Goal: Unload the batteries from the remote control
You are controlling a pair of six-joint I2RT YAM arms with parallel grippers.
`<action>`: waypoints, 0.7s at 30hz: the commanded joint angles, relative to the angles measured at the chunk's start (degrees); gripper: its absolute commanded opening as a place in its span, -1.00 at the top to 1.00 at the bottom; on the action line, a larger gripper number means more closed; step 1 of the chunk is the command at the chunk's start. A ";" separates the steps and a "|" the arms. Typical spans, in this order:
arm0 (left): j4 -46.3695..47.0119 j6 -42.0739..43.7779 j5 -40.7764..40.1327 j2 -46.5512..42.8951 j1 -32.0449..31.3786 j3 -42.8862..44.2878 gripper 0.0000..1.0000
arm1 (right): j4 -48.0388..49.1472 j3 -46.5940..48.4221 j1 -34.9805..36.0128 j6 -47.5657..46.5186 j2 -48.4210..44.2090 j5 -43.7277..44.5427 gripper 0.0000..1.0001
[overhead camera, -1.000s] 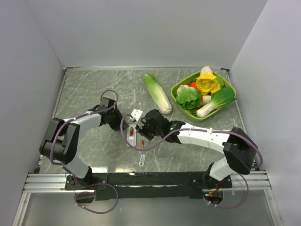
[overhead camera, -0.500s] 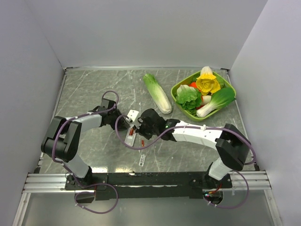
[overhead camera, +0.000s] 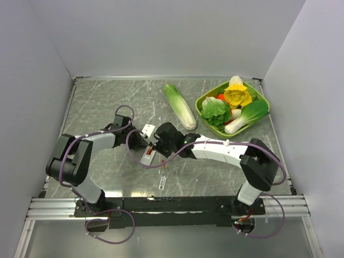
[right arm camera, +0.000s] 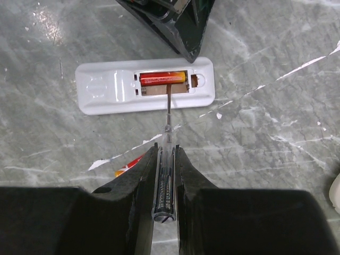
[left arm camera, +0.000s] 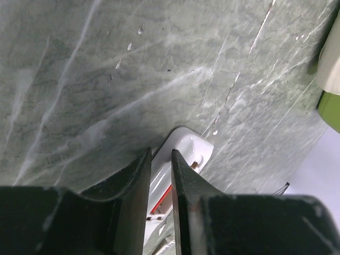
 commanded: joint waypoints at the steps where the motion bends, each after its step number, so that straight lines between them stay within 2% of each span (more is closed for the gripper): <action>1: -4.63 0.06 0.36 -0.97 -0.70 -2.90 0.49 | 1.18 1.18 0.62 0.71 1.59 0.83 1.00; 14: -1.03 -2.04 1.05 -2.02 -0.96 -8.97 0.54 | 17.35 -13.49 0.44 9.67 -1.05 -0.66 1.00; 21: -0.50 -2.49 0.44 -1.94 -1.31 -10.11 0.56 | 22.63 -17.10 -0.26 11.26 -1.31 -1.36 1.00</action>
